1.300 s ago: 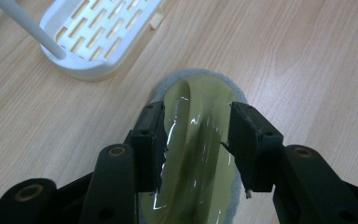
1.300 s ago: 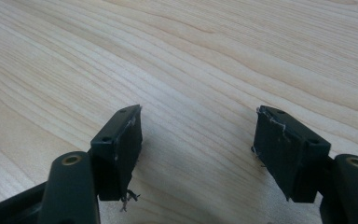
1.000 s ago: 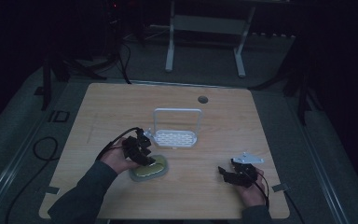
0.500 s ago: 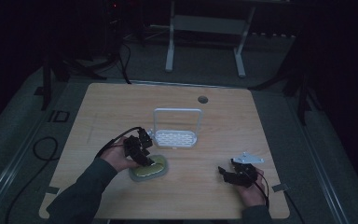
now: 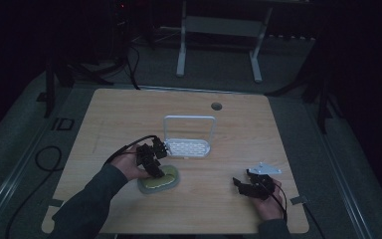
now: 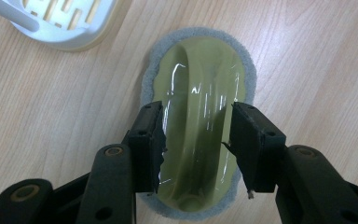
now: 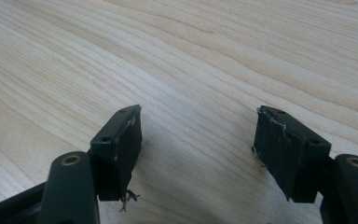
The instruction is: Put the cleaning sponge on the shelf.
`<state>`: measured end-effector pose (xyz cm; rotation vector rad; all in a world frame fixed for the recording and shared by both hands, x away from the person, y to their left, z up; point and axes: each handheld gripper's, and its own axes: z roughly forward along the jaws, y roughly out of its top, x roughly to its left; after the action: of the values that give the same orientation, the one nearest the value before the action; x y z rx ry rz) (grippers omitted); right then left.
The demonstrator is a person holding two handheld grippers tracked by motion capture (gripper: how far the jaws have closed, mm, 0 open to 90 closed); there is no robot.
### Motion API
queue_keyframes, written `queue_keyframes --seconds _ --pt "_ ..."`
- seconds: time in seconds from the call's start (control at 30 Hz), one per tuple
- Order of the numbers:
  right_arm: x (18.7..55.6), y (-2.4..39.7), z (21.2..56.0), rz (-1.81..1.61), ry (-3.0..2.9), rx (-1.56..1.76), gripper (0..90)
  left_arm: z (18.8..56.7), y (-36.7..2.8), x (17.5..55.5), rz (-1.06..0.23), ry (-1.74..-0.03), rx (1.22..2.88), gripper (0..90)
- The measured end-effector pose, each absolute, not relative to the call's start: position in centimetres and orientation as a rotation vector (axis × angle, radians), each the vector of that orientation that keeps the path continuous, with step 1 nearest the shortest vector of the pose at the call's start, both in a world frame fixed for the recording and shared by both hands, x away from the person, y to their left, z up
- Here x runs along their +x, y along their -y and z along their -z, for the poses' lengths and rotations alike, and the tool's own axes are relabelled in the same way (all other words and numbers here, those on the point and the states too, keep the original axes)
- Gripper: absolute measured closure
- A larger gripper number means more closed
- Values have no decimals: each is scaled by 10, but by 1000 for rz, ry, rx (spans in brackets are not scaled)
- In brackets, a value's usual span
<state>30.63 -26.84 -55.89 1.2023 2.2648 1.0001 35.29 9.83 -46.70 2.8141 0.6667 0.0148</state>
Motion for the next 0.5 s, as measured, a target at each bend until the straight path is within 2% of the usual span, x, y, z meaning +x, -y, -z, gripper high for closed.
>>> queue_keyframes --seconds 0.5 --pt "306 268 559 -1000 -2265 1204 315 469 -90 359 26 -641 2895 558"
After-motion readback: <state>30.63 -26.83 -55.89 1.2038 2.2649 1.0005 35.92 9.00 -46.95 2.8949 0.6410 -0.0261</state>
